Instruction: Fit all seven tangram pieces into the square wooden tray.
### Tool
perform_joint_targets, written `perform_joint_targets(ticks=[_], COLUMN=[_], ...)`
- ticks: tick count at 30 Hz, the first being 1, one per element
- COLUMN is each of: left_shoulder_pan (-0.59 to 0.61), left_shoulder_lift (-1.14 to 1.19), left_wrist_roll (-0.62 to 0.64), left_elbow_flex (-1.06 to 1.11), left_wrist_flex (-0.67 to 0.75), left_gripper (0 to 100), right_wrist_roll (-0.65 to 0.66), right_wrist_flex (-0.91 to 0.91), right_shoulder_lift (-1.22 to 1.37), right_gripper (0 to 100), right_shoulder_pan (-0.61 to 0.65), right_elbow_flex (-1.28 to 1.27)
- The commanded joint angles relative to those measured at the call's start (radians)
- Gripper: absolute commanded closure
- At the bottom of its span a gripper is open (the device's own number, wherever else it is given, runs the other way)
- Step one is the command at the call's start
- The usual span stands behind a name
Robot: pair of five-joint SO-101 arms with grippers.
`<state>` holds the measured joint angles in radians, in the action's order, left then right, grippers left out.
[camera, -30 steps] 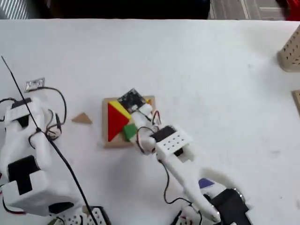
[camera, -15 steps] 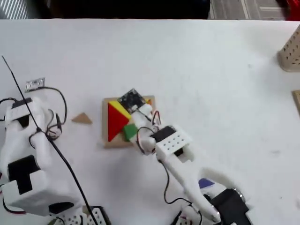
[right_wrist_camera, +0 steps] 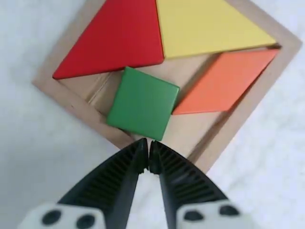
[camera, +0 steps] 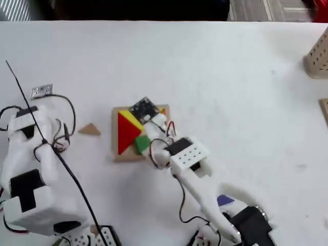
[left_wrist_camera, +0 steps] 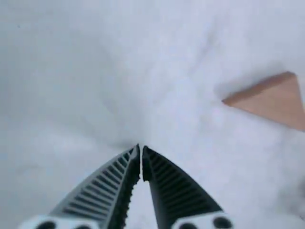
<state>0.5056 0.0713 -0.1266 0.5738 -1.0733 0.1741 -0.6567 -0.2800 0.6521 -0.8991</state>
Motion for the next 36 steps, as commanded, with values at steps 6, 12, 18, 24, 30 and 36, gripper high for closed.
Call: perform_joint_targets(ticks=[6, 12, 18, 24, 30, 36], left_shoulder_pan=[-0.016, -0.016, -0.016, -0.015, -0.016, -0.016], left_shoulder_lift=[-0.004, -0.004, -0.004, -0.004, -0.004, -0.004], left_wrist_roll=[0.003, 0.003, 0.003, 0.003, 0.003, 0.003], left_elbow_flex=[-0.018, -0.018, -0.018, -0.018, -0.02, -0.021], left_wrist_flex=[0.012, 0.012, 0.012, 0.011, 0.012, 0.014], left_gripper=[97, 97, 97, 97, 97, 97], right_wrist_roll=[-0.005, -0.005, -0.005, -0.014, -0.005, 0.058], right_wrist_flex=[0.01, 0.01, 0.01, -0.008, -0.004, -0.004], right_shoulder_lift=[-0.008, -0.008, -0.013, -0.018, -0.008, -0.007], right_gripper=[97.4, 97.4, 97.4, 97.4, 97.4, 97.4], right_shoulder_pan=[-0.008, -0.008, -0.015, 0.03, 0.053, 0.074], right_elbow_flex=[0.005, 0.005, 0.005, 0.014, 0.086, 0.137])
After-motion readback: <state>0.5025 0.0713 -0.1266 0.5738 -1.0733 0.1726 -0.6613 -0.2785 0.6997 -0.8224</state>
